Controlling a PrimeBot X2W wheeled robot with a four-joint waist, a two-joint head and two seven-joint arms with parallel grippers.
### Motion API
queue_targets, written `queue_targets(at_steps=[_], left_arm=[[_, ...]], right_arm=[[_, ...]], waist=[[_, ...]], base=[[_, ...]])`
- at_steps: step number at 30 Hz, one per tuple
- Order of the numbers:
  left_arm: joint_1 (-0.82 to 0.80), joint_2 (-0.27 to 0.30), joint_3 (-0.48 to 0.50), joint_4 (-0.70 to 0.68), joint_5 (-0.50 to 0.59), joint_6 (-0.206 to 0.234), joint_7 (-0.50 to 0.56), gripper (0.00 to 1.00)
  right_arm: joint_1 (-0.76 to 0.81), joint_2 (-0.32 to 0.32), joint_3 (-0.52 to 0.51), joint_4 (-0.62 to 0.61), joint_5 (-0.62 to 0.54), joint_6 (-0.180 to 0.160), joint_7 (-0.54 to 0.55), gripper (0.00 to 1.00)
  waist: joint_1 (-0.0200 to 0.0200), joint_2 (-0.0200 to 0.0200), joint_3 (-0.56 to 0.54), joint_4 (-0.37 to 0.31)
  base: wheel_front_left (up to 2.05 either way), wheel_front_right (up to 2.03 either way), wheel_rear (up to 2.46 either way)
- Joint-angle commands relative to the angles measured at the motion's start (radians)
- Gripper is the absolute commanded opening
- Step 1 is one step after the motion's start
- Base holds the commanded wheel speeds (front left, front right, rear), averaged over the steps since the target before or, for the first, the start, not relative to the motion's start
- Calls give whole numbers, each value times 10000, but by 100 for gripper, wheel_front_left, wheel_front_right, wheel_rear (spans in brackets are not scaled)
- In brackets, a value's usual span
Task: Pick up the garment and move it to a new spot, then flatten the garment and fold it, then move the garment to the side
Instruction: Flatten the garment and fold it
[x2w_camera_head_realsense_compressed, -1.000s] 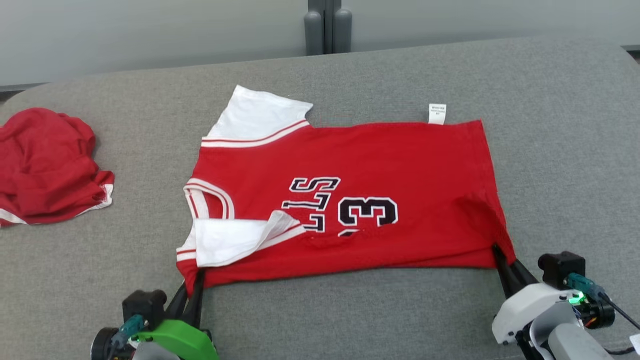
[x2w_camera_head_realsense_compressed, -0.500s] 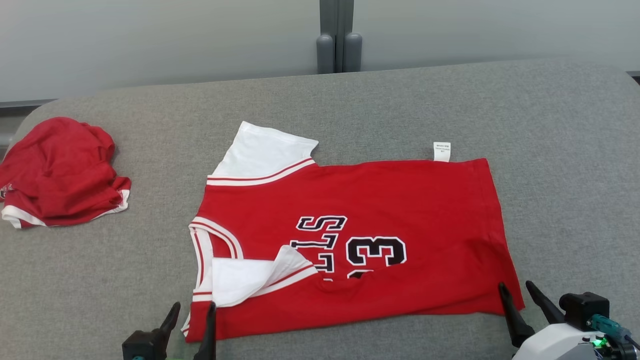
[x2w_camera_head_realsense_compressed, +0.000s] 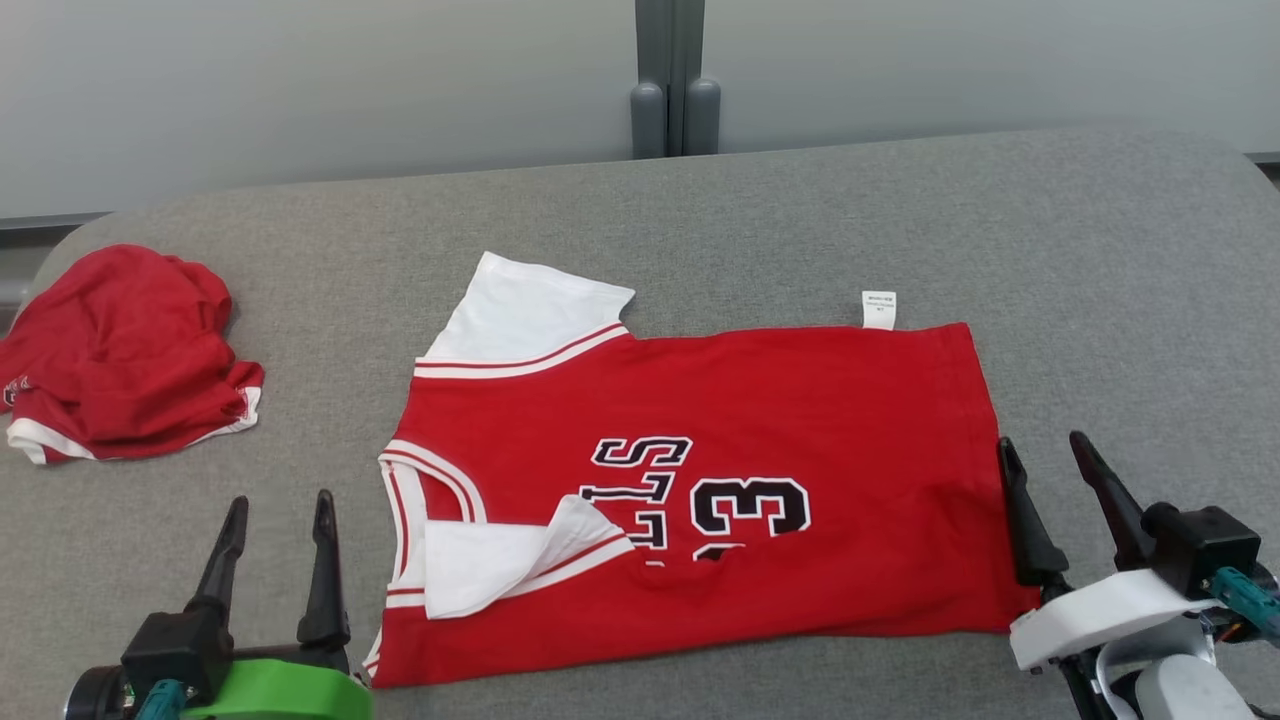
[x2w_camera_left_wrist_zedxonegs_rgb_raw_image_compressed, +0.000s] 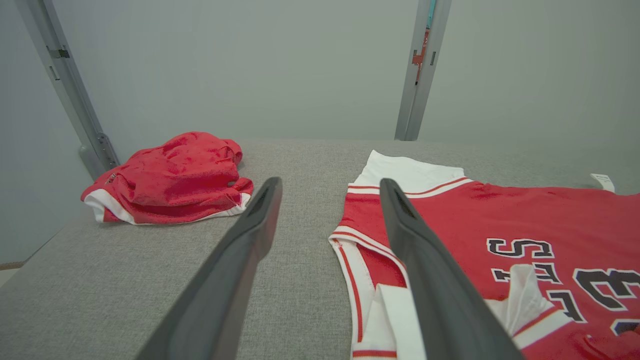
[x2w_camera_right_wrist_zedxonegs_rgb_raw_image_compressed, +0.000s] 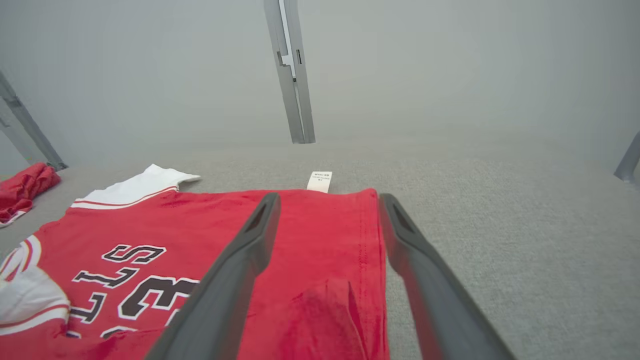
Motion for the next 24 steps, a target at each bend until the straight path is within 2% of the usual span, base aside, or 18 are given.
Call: queue_targets(at_steps=[1,4,9,24], left_arm=[[175,-32,161,-105,169,45,2,100],[167,-52,443,-215,383,46,1,100],[246,-33,733,-319,866,70,1,100],[220,-66,956,-84,889,-59,1,100]], right_arm=[[-51,140,-91,-363,-203,-13,-35,100],[170,416,-196,-1005,-528,-12,-33,100],[453,686,-337,-1413,-905,-13,-35,100],[788,916,-455,-1290,-1084,-13,-38,100]], waist=[[-1,-1,-30,34],[-1,-1,-79,113],[-1,-1,-149,247],[-1,-1,-76,279]], base=[[0,0,0],[0,0,0],[0,0,0],[0,0,0]])
